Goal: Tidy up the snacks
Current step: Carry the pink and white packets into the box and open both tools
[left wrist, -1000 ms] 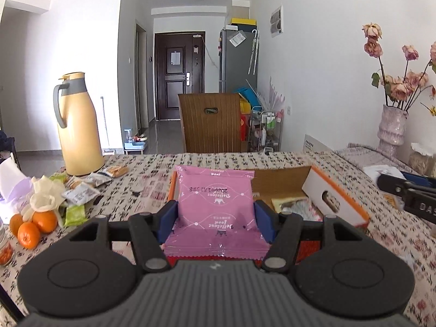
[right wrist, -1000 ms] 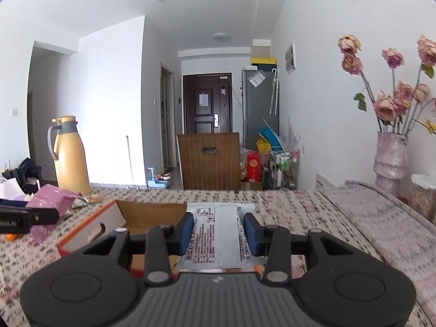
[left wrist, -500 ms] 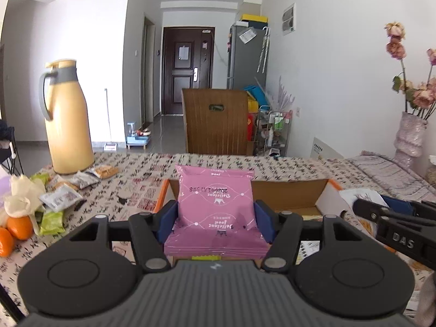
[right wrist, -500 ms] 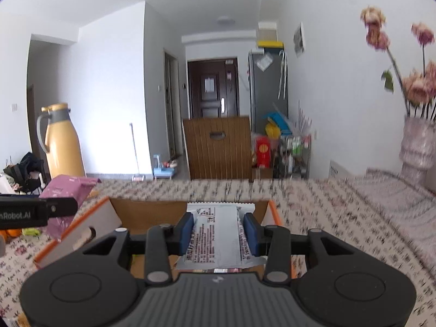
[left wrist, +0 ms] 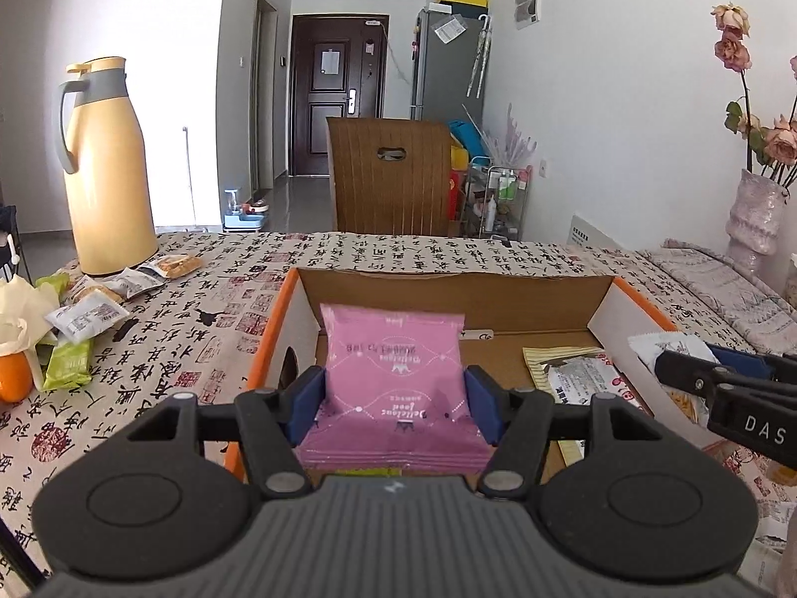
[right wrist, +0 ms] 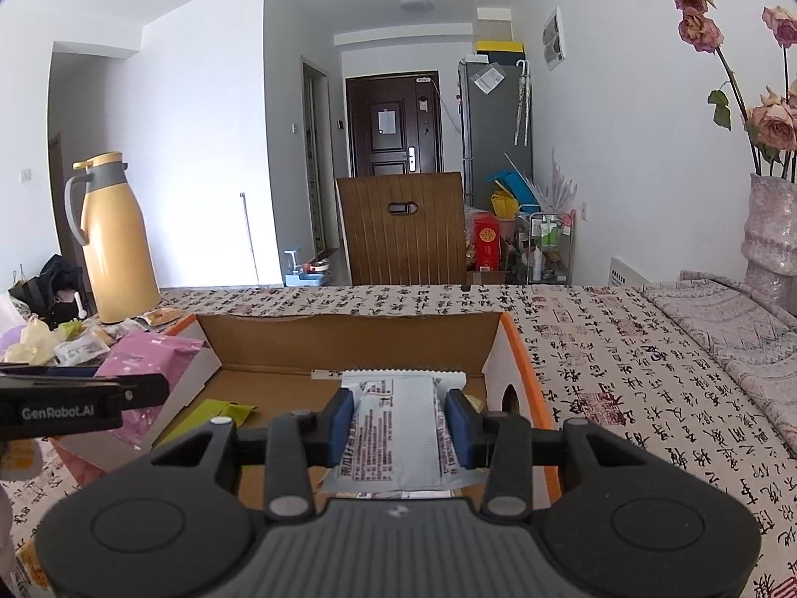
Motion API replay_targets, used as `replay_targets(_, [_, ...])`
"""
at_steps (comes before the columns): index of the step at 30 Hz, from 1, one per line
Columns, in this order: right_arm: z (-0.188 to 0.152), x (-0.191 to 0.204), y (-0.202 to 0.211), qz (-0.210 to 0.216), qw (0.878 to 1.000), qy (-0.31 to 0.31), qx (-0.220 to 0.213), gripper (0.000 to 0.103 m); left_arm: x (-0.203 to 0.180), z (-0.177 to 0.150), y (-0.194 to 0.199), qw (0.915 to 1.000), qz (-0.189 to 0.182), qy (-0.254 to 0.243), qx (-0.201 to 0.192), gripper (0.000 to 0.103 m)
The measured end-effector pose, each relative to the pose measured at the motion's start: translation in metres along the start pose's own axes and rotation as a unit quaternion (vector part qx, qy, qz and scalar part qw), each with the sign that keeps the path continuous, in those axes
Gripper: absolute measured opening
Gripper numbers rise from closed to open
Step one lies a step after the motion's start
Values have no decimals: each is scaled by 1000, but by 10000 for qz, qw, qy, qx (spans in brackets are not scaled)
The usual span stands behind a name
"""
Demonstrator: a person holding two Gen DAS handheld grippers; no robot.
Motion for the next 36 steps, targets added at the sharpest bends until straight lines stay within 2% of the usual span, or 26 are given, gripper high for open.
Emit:
replay_targets(2, [0, 1, 0, -2, 10000, -19, 29, 41, 1, 1, 2, 10000, 48, 44, -55, 75])
replay_targets(3, [-1, 1, 0, -28, 10000, -23, 27, 45, 2, 1, 5, 9999, 86, 83, -120, 90])
replay_targets(4, [-1, 0, 0, -42, 10000, -51, 32, 61, 4, 2, 6, 9997, 130, 123, -179, 103])
replay_targets(5, [-1, -1, 1, -76, 9999, -100, 7, 71, 5, 2, 9, 9995, 163, 152, -242, 103])
replay_targets(6, [-1, -2, 3, -117, 9998, -135, -35, 92, 5, 4, 11, 9994, 153, 163, -271, 103])
replay_targets(7, [-1, -3, 4, -162, 9997, -153, -83, 103, 5, 4, 12, 9994, 89, 184, -281, 103])
replay_targets(27, [1, -7, 10, -221, 9991, -278, -236, 103, 3, 2, 15, 9993, 50, 188, -312, 103])
replay_targets(36, [7, -15, 17, -361, 9983, -320, -312, 103, 10, 12, 25, 9984, 301, 341, -322, 103])
Point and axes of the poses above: each gripper's, at about its wrist camera, not at the fingertips, and y roughly against the way its jaws point, x to its left, z to its top, the point moved 5 cm from there along -y, roughly the way its jaws point, and after that the axes turned 15 degrees about z, right-handed, at the moved point
